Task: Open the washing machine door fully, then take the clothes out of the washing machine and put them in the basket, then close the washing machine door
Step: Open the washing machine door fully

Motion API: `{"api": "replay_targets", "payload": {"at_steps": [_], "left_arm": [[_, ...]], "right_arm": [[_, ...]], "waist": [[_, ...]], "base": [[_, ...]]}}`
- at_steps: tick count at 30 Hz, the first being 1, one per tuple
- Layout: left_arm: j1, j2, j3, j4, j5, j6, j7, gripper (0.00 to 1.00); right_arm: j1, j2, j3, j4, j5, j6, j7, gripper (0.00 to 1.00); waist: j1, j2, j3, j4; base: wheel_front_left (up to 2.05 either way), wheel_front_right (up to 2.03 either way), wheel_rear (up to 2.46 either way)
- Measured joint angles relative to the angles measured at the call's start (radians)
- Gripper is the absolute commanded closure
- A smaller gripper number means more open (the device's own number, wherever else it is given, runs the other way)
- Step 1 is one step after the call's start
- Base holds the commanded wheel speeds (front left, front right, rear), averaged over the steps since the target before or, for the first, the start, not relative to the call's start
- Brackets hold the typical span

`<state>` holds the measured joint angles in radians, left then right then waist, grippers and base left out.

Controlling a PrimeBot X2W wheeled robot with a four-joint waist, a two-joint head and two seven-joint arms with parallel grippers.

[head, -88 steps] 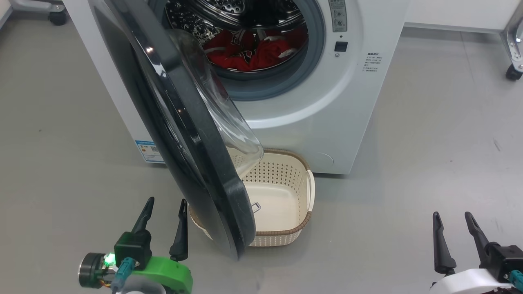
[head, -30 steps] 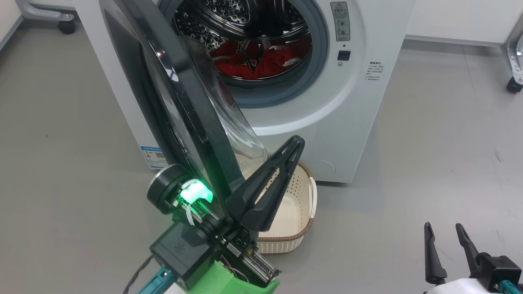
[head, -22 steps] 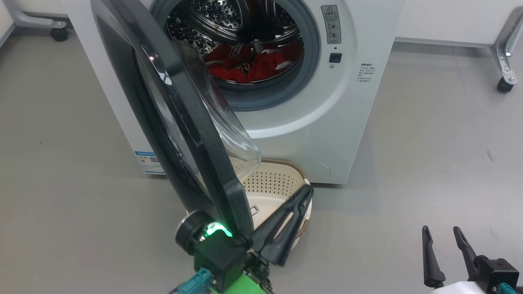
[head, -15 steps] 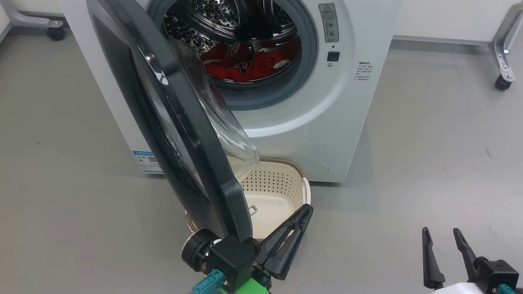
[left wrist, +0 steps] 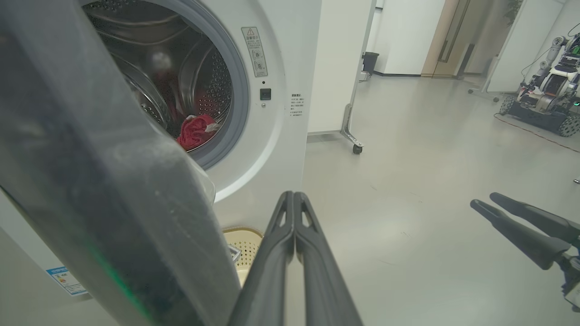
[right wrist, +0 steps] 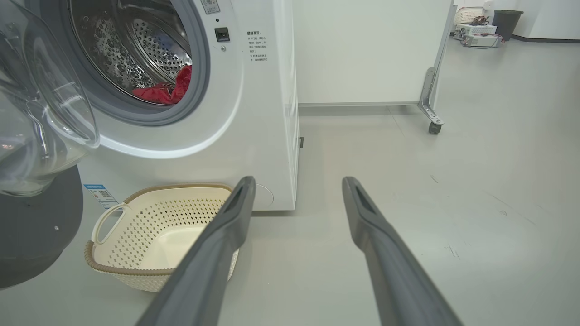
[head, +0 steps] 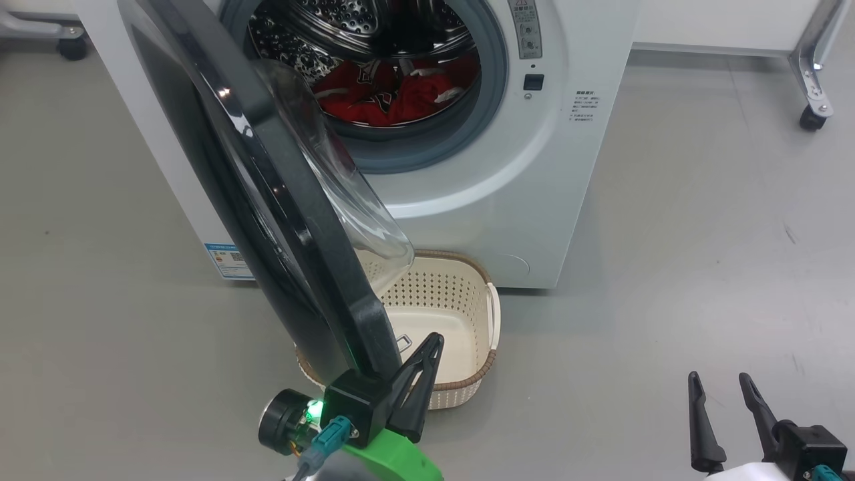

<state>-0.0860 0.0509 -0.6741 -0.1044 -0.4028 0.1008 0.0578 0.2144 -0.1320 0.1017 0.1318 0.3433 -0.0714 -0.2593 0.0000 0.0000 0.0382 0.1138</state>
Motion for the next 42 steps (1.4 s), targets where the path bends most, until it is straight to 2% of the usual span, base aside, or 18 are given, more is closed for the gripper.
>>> {"api": "replay_targets", "payload": {"at_steps": [18, 26, 42], "left_arm": [[0.0, -0.001, 0.034, 0.069, -0.009, 0.017, -0.08, 1.0], [0.013, -0.009, 0.039, 0.077, -0.015, 0.017, -0.114, 1.0], [0.089, -0.009, 0.118, 0.089, 0.026, 0.017, -0.159, 1.0]], "right_arm": [[0.0, 0.002, -0.032, -0.002, -0.002, 0.008, 0.0, 0.0], [-0.001, 0.002, -0.04, -0.002, -0.003, 0.009, 0.0, 0.0], [0.001, 0.001, -0.066, 0.0, -0.002, 0.018, 0.0, 0.0]], "waist": [[0.0, 0.0, 0.028, 0.032], [0.0, 0.0, 0.037, 0.067], [0.0, 0.0, 0.039, 0.159]], "base": [[0.0, 0.0, 0.0], [0.0, 0.0, 0.0], [0.0, 0.0, 0.0]]}}
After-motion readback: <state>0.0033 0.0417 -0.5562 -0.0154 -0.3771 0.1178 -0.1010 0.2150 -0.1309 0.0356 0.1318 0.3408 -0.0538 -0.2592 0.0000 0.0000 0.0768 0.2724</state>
